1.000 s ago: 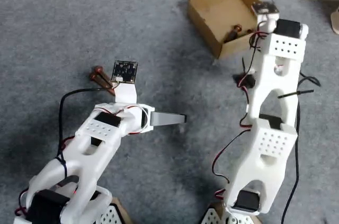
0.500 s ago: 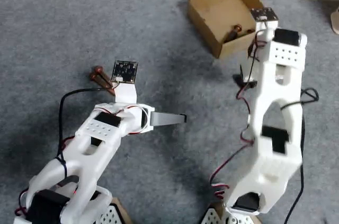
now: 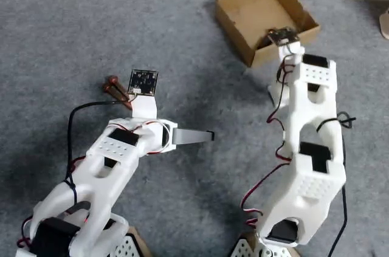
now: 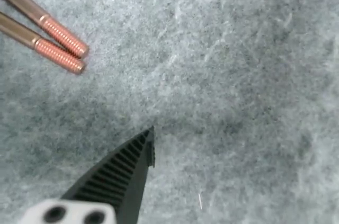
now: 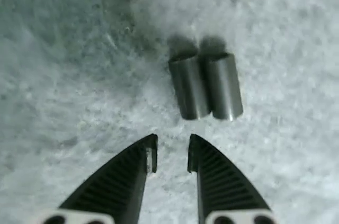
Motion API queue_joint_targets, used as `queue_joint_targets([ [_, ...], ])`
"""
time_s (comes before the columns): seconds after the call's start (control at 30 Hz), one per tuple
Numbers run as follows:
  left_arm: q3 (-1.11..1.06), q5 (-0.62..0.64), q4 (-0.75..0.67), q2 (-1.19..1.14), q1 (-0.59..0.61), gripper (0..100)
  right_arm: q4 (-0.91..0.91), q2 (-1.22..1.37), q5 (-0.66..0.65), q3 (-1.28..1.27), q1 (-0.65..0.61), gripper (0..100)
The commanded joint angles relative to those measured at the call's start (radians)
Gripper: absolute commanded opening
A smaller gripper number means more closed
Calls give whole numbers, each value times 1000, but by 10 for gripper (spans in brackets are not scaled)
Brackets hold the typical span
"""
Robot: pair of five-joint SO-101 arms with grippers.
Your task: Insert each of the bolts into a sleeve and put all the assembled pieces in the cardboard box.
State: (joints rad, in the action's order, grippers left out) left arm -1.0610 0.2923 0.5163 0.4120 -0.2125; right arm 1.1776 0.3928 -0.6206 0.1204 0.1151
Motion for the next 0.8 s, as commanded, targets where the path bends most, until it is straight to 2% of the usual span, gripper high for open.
queue_joint_targets([
  [0.0,48,-8,-17,-1,10,641,-16,13,-86,73,-16,88],
  [0.33,48,-8,-17,-1,12,641,-148,25,-213,77,-33,88],
  [0.77,50,-8,-17,-1,12,641,-262,101,-212,12,-67,88],
])
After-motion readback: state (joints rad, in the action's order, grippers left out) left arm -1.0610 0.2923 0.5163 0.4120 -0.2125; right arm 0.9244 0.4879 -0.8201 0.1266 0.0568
